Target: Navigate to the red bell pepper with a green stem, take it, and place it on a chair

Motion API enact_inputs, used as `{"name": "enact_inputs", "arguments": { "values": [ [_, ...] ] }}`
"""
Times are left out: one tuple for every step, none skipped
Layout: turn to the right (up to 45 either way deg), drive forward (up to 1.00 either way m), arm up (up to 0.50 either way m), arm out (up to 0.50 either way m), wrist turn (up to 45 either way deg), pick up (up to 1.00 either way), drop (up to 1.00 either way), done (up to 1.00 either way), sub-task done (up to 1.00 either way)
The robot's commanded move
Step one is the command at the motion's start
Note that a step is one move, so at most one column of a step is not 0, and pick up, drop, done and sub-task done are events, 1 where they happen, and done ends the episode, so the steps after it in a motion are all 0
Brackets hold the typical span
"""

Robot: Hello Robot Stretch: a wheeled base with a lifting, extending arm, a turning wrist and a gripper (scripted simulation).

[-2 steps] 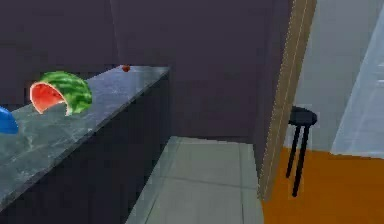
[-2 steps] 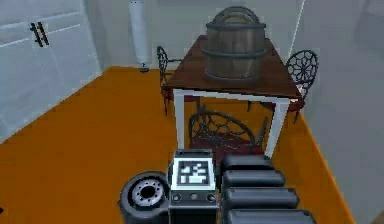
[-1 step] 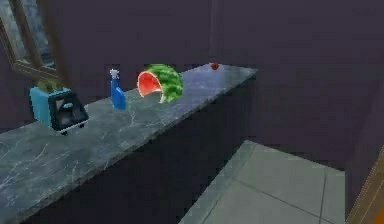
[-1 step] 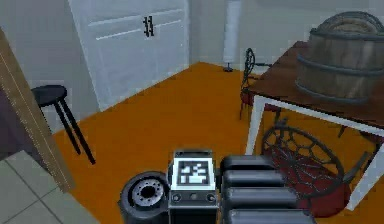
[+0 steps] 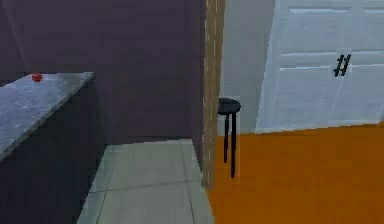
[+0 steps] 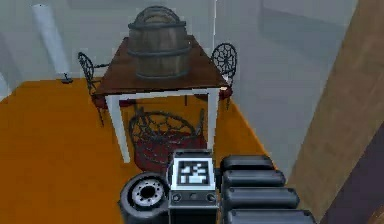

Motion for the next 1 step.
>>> {"name": "enact_inputs", "arguments": {
  "values": [
    [45.0, 0.0, 0.0, 0.0, 0.0, 0.0, 0.0, 0.0, 0.0]
  ]
}}
